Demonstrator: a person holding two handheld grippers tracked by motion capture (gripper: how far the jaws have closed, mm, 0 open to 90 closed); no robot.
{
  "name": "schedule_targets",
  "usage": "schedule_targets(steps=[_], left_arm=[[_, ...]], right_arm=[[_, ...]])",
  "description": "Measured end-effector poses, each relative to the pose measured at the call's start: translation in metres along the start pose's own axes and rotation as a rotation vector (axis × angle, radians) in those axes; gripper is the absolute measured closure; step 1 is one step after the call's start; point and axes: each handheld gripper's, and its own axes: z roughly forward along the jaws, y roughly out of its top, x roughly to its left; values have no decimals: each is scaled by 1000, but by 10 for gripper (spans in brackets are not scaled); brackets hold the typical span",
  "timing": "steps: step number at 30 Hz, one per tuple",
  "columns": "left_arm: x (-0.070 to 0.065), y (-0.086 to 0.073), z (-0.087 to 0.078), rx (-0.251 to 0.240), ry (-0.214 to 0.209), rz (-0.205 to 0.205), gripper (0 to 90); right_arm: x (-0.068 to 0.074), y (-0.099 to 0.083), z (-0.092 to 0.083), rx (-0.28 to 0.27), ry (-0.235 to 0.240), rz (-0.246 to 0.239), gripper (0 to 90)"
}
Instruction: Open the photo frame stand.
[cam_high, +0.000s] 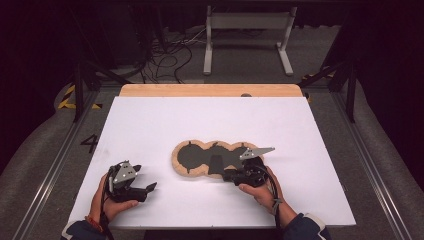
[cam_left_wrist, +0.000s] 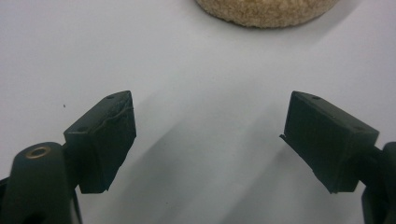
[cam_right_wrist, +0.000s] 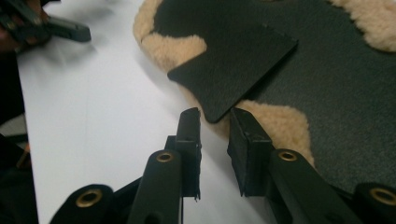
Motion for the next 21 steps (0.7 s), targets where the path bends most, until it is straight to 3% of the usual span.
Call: schedule_targets(steps=[6,8,13,17,21], left_arm=[[1,0,0,-2,2,-3,167],[0,0,0,1,3,-3,167],[0,0,0,1,3,-2,165],[1,0,0,-1,5,-7,160],[1,1,1,4,4,-9,155]], right_arm=[[-5,-1,0,-12,51,71,670],[-4,-1,-1,4,40,71,672],[-2,-3,4,53,71,66,684],[-3,-2,5,38,92,70,673],[-9,-1,3,3,119,127,641]])
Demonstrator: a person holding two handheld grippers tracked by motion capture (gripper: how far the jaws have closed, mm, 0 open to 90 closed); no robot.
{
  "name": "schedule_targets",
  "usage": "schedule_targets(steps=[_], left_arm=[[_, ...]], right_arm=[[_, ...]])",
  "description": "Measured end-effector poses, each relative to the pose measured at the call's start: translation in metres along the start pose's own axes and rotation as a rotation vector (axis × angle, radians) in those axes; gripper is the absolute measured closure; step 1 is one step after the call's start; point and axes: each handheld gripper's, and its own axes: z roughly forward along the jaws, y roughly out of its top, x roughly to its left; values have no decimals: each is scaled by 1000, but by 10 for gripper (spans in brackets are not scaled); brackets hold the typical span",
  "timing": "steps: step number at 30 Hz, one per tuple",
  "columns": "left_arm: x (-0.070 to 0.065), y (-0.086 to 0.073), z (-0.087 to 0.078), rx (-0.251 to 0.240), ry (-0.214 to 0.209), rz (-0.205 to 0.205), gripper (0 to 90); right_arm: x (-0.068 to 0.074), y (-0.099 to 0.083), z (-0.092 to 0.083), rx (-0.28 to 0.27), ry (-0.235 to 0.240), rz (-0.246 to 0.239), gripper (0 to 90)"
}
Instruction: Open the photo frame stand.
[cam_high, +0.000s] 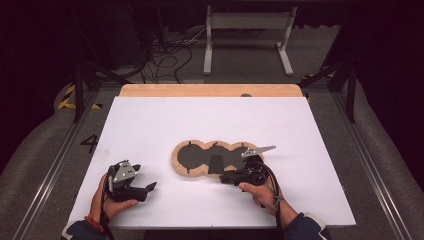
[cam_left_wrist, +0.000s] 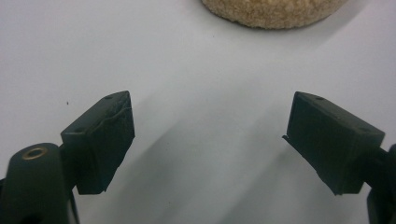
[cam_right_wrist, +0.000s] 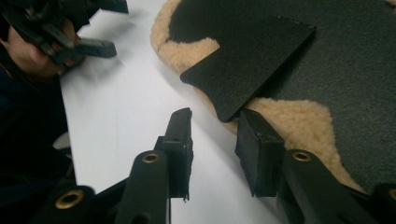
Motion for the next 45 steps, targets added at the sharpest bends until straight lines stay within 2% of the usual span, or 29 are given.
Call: schedule_targets(steps=[1,3,6,11,14,16,17,18,19,20,21,22,24,30,32,35,36,38,39,40,42,45], left_arm=[[-1,0,1,1,2,-8,155],[-1,1,1,13,7,7,154],[-2,1,2,20,6,10,154],[-2,2,4,43,10,10,154],[-4,3,5,44,10,24,154],[-3,5,5,34,-6,14,153],[-3,5,5,34,-6,14,150],[-3,8,6,34,-17,20,150],[-4,10,6,33,-24,17,149],[-5,12,7,28,-35,9,148],[-4,15,8,23,-44,19,148],[-4,18,9,16,-46,19,148],[-3,24,11,4,-51,11,146],[8,38,22,-37,-74,-67,140],[13,43,26,-47,-94,-95,140],[19,50,35,-44,-101,-102,134],[20,51,38,-47,-103,-116,135],[23,54,46,-13,-131,-129,133],[25,54,49,-11,-134,-129,125],[26,55,51,-15,-151,-161,127],[29,58,55,-14,-177,-173,127],[30,61,62,-14,-188,-187,127]], right_arm=[[-2,1,0,-12,24,37,631],[-10,4,1,-21,95,131,613],[-17,5,2,-27,153,213,611],[-16,7,2,-52,166,298,550],[-15,8,4,-71,160,333,550],[-18,8,6,-92,172,377,562],[-18,8,6,-92,172,377,562],[-20,7,7,-100,181,400,563],[-22,6,7,-116,189,444,588],[-23,4,7,-125,186,457,597],[-23,4,8,-129,183,463,607],[-23,4,8,-134,174,470,634],[-24,4,10,-144,174,484,632],[-23,6,14,-136,173,481,618],[-23,6,14,-138,165,479,618],[-20,5,15,-155,144,468,620],[-19,4,15,-158,142,467,620],[-18,5,15,-155,134,454,621],[-18,5,15,-154,133,448,622],[-18,5,15,-152,136,443,624],[-19,6,15,-148,142,426,626],[-21,6,15,-141,148,394,626]])
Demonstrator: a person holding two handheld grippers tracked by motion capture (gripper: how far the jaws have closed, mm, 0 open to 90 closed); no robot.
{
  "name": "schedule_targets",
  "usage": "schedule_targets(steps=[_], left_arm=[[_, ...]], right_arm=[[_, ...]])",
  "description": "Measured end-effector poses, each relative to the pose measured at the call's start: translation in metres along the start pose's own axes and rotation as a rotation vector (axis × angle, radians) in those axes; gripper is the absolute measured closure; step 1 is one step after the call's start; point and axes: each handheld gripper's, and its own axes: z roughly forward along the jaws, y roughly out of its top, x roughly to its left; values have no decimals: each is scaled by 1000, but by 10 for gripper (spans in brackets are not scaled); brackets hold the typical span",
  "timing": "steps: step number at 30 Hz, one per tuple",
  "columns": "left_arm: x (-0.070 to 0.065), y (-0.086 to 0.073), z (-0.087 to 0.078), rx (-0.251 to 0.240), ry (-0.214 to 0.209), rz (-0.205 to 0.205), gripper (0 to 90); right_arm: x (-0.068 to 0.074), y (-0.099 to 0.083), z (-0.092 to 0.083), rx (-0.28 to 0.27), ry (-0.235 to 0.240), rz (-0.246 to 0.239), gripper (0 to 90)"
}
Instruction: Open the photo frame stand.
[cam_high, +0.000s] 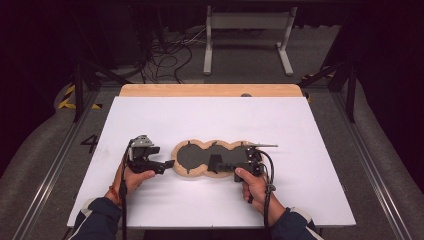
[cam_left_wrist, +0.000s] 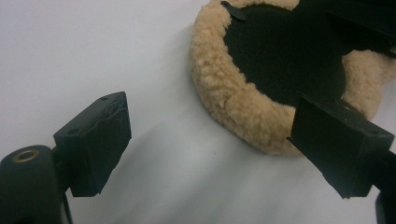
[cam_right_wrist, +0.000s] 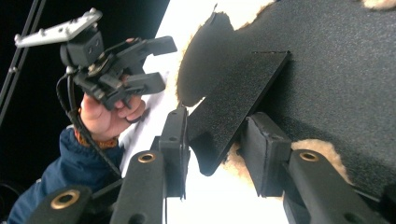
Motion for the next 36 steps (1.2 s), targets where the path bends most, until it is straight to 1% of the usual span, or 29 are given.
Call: schedule_targets(steps=[2,3,5,6,7,8,9,11,12,16,20,21,22,24,27,28,29,30,31,32,33,34,35,36], left_arm=[[-1,2,5,10,-12,10,127],[-1,2,6,3,-16,11,125],[-3,3,8,12,-25,4,131],[-2,4,8,11,-35,-3,131],[-2,4,8,11,-35,-3,132],[-2,5,8,7,-39,2,132],[-2,5,9,10,-46,-13,140],[-2,7,12,4,-63,-10,139],[-3,8,13,6,-70,-15,142],[-7,10,15,20,-111,19,171],[-9,10,15,15,-143,22,220],[-10,10,14,17,-150,24,232],[-10,11,14,19,-150,34,242],[-11,10,14,20,-155,32,249],[-9,10,13,18,-159,33,280],[-7,9,12,7,-173,18,296],[-7,9,12,7,-173,18,311],[-6,9,10,-1,-178,6,329],[-6,8,9,-4,-182,-5,329],[-6,8,7,-26,-181,-9,359],[-6,8,7,-26,-181,-9,374],[-5,8,3,-47,-183,5,374],[-4,8,1,-62,-193,0,409],[-3,8,-1,-78,-206,1,439]], right_arm=[[1,1,0,5,-6,-24,627],[2,1,0,8,-11,-38,627],[3,1,0,14,-16,-57,626],[3,1,1,16,-20,-73,627],[4,1,1,18,-21,-91,627],[4,1,1,18,-21,-91,627],[4,1,1,20,-23,-107,627],[6,1,1,27,-32,-155,626],[7,1,1,31,-36,-176,627],[9,1,1,37,-50,-239,625],[10,0,1,38,-52,-277,624],[9,0,2,34,-54,-295,624],[10,0,2,34,-55,-303,624],[10,0,2,35,-51,-312,623],[9,1,1,35,-43,-312,623],[9,1,1,34,-40,-317,622],[9,1,1,34,-40,-317,622],[8,0,1,32,-37,-329,622],[8,0,1,32,-37,-329,622],[8,0,1,33,-38,-335,622],[8,0,1,33,-38,-335,622],[9,0,1,35,-41,-342,622],[9,0,1,30,-42,-360,629],[9,-1,1,29,-42,-358,651]])
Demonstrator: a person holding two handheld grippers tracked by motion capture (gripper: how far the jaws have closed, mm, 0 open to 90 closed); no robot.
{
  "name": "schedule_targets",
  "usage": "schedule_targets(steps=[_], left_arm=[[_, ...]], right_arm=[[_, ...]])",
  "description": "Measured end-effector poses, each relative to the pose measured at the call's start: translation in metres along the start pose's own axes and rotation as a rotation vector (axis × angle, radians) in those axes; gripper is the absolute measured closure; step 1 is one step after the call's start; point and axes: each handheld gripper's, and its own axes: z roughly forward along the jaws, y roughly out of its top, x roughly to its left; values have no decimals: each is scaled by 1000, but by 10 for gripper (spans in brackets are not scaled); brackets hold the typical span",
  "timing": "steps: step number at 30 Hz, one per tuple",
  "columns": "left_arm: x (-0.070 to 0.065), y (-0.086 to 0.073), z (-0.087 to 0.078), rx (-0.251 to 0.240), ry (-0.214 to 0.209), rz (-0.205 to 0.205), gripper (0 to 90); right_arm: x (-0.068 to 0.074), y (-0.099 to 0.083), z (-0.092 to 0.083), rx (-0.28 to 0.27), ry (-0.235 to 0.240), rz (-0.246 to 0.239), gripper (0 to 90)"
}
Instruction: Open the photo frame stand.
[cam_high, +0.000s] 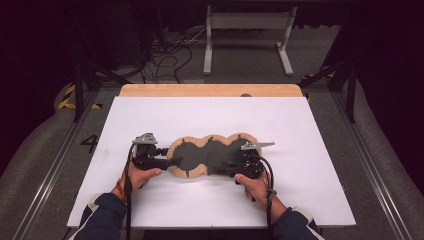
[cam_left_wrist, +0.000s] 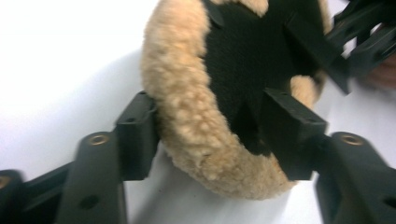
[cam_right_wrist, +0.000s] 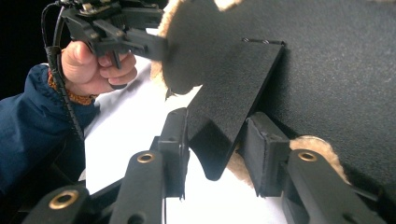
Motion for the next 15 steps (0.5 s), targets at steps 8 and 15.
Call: schedule_targets(steps=[8,15], left_arm=[[1,0,-6,-36,-26,8,498],[0,0,-1,-20,-13,35,439]], right_arm=[[1,-1,1,5,-8,-20,698],[2,-1,3,9,-23,-46,713]])
